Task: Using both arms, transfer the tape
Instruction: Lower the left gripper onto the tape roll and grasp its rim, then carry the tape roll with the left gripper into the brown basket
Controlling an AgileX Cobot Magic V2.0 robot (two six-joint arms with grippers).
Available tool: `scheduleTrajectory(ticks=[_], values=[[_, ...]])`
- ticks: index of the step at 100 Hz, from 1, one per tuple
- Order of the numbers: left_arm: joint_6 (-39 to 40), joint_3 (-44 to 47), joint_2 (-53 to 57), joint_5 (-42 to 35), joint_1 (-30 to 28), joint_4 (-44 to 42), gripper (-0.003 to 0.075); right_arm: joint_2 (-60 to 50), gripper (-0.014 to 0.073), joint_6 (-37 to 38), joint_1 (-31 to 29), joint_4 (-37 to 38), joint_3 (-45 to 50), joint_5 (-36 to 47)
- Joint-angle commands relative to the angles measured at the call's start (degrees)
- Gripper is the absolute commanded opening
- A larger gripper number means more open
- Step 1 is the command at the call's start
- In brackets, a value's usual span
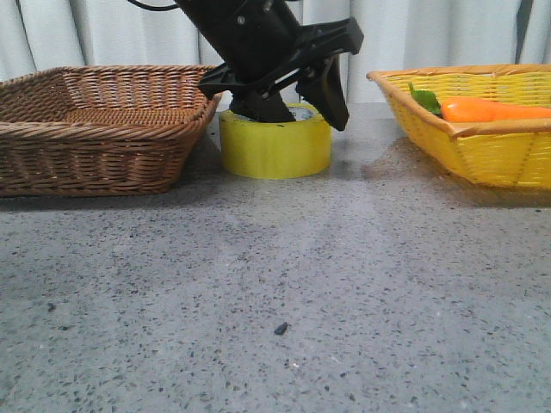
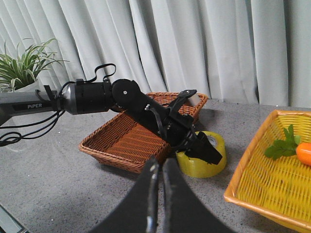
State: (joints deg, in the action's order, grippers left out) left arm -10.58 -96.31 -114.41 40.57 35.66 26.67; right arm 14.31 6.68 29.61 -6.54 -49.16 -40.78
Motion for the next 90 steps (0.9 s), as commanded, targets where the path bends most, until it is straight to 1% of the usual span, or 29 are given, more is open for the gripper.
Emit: scheduleTrajectory(ticks=[1, 2, 4, 9, 11, 12, 14, 26, 34, 42, 52, 57, 62, 72, 79, 86, 90], values=[[0.4, -1.6, 2.3, -2.4, 0.5, 2.3, 0.0264, 1.4, -0.0056, -0.2, -0.2, 0.0, -1.2, 4.0], [0.4, -1.6, 2.3, -2.4, 0.5, 2.3, 0.0234, 1.4, -0.0055, -0.2, -0.2, 0.0, -1.2, 4.0], [0.2, -1.6, 2.4, -2.7, 0.6, 2.3, 0.0202, 1.4, -0.0055, -0.2, -0.2, 0.0, -1.2, 4.0], [-0.6, -1.6, 2.7, -3.5, 0.9, 2.7, 0.0069, 1.4, -0.0056, -0.2, -0.2, 0.0, -1.2, 3.9], [-1.2, -1.6, 3.0, -3.8, 0.9, 3.3, 0.0037, 1.4, -0.0056, -0.2, -0.2, 0.0, -1.2, 3.9], [-1.7, -1.6, 3.0, -3.9, 0.9, 3.5, 0.0005, 1.4, -0.0056, -0.2, -0.2, 0.0, -1.2, 3.8], [-2.2, -1.7, 3.2, -4.1, 0.9, 4.4, -0.002, 1.4, -0.0056, -0.2, -0.2, 0.0, -1.2, 3.8], [-8.5, -4.2, 4.5, -3.8, 0.9, 11.6, -0.0021, 1.4, -0.0056, -0.2, -0.2, 0.0, -1.2, 3.7], [-10.5, -7.0, 6.0, -3.5, 0.9, 16.3, -0.0021, 1.4, -0.0056, -0.2, -0.2, 0.1, -1.0, 3.9], [-10.5, -9.7, 8.0, -3.5, 0.9, 18.1, -0.0021, 1.4, -0.0056, -0.2, -0.2, 0.7, -1.0, 3.9], [-10.5, -12.7, 11.0, -3.2, 0.8, 17.6, -0.0021, 1.4, -0.0056, -0.2, -0.2, 1.2, -1.0, 3.9], [-10.5, -13.3, 12.9, -3.0, 0.1, 15.7, -0.0021, 1.4, -0.0056, -0.2, -0.2, 1.3, -1.0, 3.9], [-10.5, -13.3, 14.9, -2.7, -0.5, 11.7, -0.0021, 1.4, -0.0056, -0.2, -0.2, 1.3, -1.0, 3.9], [-9.7, -12.8, 18.5, 0.7, -2.0, -0.8, -0.0021, 1.4, -0.0056, -0.2, -0.2, 1.3, -1.0, 3.9], [-8.6, -11.4, 20.0, 4.1, -3.4, -6.8, -0.0021, 1.4, -0.0056, -0.2, -0.2, 1.3, -1.0, 3.9], [-7.0, -9.5, 20.4, 7.7, -5.2, -10.7, -0.0021, 1.4, -0.0056, -0.2, -0.2, 1.6, -0.9, 3.9], [-6.6, -8.1, 20.5, 9.7, -6.4, -11.5, -0.0021, 1.4, -0.0056, -0.2, -0.2, 1.6, -0.5, 3.9]])
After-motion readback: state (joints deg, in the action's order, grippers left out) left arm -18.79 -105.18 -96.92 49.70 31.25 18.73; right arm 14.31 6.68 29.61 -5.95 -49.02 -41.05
